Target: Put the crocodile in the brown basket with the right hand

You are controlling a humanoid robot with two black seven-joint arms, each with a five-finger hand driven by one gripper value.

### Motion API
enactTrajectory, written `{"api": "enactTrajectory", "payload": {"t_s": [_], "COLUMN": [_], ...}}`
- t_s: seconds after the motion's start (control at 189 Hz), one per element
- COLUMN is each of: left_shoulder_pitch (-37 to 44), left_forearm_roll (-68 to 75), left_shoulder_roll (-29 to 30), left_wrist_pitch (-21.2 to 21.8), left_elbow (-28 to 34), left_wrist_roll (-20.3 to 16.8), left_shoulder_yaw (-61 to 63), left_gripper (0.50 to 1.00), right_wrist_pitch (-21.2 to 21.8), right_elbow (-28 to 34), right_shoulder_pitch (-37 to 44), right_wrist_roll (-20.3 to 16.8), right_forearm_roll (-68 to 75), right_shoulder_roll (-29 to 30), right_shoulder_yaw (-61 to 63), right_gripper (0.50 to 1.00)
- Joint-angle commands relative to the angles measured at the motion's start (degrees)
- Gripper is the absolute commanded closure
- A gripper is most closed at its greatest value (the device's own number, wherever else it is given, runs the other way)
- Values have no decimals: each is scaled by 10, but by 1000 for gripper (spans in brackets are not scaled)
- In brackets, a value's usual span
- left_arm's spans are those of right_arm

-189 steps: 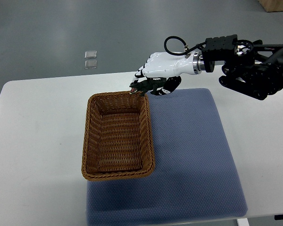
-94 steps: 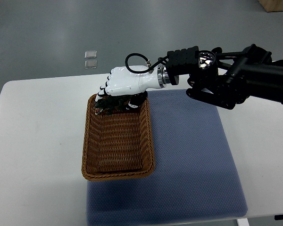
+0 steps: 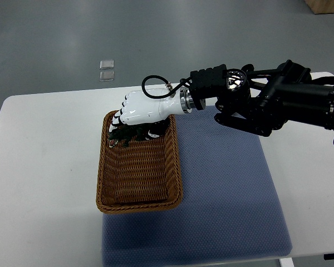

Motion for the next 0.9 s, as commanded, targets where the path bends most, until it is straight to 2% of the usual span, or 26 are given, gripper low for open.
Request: {"api": "enactTrajectory", "payload": {"t_s": [0.0,0.085,0.117,0.175,0.228,0.519,0.742,0.895], "left_shoulder_pitch": [0,0,0,0,0,0,0,0], "left_forearm_roll": [0,0,0,0,0,0,0,0], "left_shoulder_roll": [0,0,0,0,0,0,0,0], "left_wrist_pitch": [0,0,0,0,0,0,0,0], "left_elbow": [0,0,0,0,0,0,0,0], "left_wrist_roll": [0,0,0,0,0,0,0,-1], "left_shoulder_yaw": [0,0,0,0,0,0,0,0], "left_gripper": [500,500,500,500,500,500,500,500], "right_wrist_pitch": [0,0,0,0,0,0,1,8], "right_elbow": [0,0,-1,-1,-1,-6,-10,-10], "right_shoulder_pitch": [-3,-4,-6,-11,-14,-21,-25,-55], "right_wrist_roll": [0,0,0,0,0,0,0,0], "right_forearm_roll": [3,7,8,9,9,19,109,135], "right_shoulder_roll": [2,2,2,2,2,-7,-20,-42], "right_shoulder_yaw": [1,3,3,4,5,13,69,119], "right_gripper": [828,716,697,632,603,595,595,595]}}
